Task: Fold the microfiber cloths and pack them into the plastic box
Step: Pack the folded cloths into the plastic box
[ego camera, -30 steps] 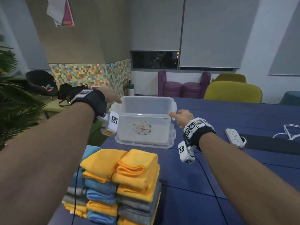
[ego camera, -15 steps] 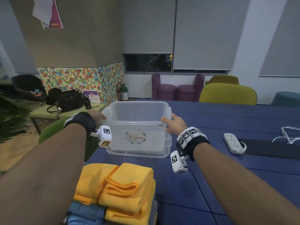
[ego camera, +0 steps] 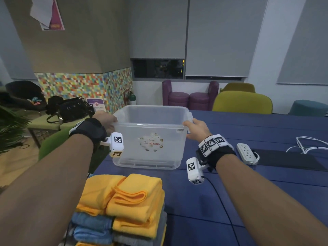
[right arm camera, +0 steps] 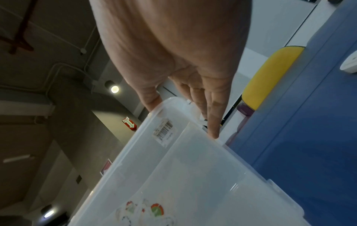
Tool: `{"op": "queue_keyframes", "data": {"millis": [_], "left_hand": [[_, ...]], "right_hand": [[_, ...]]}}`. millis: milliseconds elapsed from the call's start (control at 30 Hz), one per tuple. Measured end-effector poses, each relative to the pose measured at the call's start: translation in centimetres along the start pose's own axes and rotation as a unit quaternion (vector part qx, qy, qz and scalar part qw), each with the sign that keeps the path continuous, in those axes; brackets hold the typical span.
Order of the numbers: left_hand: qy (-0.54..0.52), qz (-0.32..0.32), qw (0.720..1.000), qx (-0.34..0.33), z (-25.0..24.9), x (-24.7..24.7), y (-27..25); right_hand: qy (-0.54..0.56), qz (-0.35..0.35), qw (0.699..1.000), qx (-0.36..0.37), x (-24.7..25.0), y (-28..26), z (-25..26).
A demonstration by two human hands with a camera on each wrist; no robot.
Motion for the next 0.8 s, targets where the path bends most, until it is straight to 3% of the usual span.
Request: {"op": "queue_keyframes", "data": {"millis": [133, 333, 533, 800], "left_hand": [[0.035, 0.009, 0.997, -0.07, -2.7, -0.4, -4.2], [0.01, 0.022, 0.99, -0.139, -4.3, -2.2, -13.5], [0.017, 0.039, 0.986, -0.158, -1.3, -6.1, -21.0], [0.055, 0.056, 0.985, -0.152, 5.8, -11.2, -28.2]], "right_hand": [[0.084, -0.072, 0.994, -0.004, 4.7, -3.1, 1.5], [0.095, -0.148, 0.984, 0.031, 13.2, -10.3, 3.1], [0.104, -0.202, 0.974, 0.018, 19.4, -18.5, 1.9], [0.067, -0.224, 0.972, -0.008, 22.7, -28.1, -3.5]]}}
Point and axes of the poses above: each hand's wrist, its own y-axis towards the middle knuckle, its own x-axis out of the back of the hand, z = x × y, the point moved 4 cm from there along y, towards the middle knuckle, and after that the axes turned 10 degrees about x, right-handed, at the moved point
